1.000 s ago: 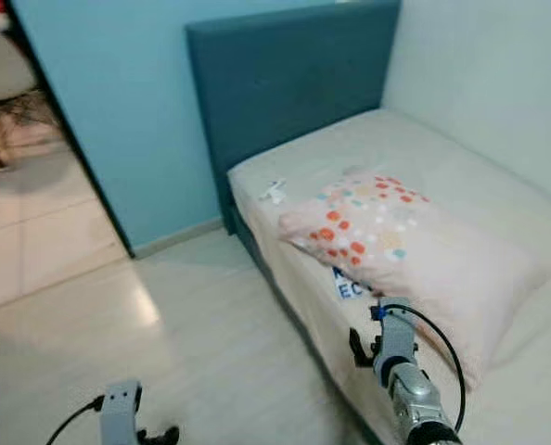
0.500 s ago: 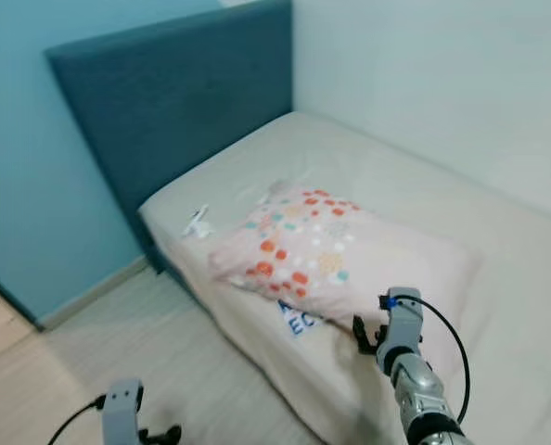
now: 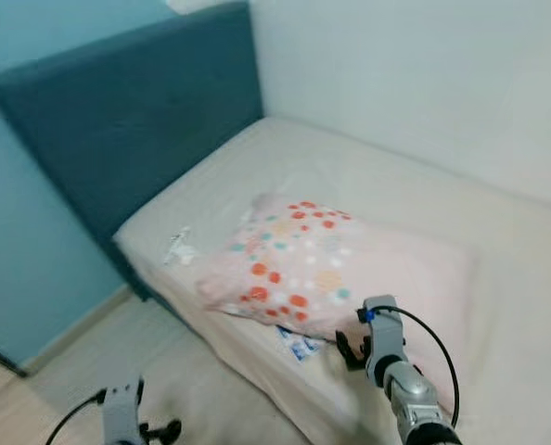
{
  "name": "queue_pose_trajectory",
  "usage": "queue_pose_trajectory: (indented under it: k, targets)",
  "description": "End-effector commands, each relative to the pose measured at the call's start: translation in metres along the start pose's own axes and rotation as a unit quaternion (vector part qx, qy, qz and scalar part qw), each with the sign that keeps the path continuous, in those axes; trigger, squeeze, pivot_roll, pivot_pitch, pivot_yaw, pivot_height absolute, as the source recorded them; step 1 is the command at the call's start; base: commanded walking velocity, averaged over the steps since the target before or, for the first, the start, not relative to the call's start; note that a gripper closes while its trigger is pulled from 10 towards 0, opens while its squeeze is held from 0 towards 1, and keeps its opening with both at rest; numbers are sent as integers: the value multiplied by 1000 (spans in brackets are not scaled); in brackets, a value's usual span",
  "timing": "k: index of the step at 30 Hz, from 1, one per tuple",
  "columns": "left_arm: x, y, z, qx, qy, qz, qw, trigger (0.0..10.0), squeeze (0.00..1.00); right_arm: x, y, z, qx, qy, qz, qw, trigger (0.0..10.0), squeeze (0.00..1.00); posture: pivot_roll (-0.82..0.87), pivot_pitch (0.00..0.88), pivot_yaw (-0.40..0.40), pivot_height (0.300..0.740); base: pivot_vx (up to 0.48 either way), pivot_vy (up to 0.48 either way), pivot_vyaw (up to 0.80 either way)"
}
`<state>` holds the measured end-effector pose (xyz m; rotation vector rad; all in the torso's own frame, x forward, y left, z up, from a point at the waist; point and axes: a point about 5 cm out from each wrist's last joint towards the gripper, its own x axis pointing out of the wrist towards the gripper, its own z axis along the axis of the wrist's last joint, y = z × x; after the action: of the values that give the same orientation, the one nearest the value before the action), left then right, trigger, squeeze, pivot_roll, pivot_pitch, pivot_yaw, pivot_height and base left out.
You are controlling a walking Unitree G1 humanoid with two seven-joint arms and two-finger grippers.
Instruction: Clean up the room
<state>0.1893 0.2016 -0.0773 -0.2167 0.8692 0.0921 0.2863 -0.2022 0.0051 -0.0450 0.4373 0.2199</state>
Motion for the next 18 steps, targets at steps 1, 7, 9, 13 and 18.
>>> queue_pose_trajectory:
  k: [1, 7, 9, 13, 18]
  targets:
    - [-2, 5, -8, 3, 17, 9, 1000, 10000, 0, 1, 7, -6, 8, 14, 0, 1000, 10000, 0, -82, 93, 39, 740, 0, 480, 0]
    - [-2, 4, -7, 5, 13, 7, 1000, 10000, 0, 2, 2, -4, 28, 18, -20, 999, 10000, 0, -77, 89, 37, 740, 0, 240, -122]
    - [-2, 4, -7, 5, 12, 6, 1000, 10000, 0, 2, 1, -4, 35, 15, -26, 999, 10000, 0, -77, 89, 37, 740, 0, 0, -738]
    - [-2, 5, -6, 19, 12, -2, 1000, 10000, 0, 1, -10, 4, 70, -7, -52, 996, 10000, 0, -79, 86, 39, 740, 0, 0, -742]
    - [-2, 4, -6, 42, 18, -12, 999, 10000, 0, 1, -13, 8, 71, -15, -60, 996, 10000, 0, -81, 85, 38, 740, 0, -288, -738]
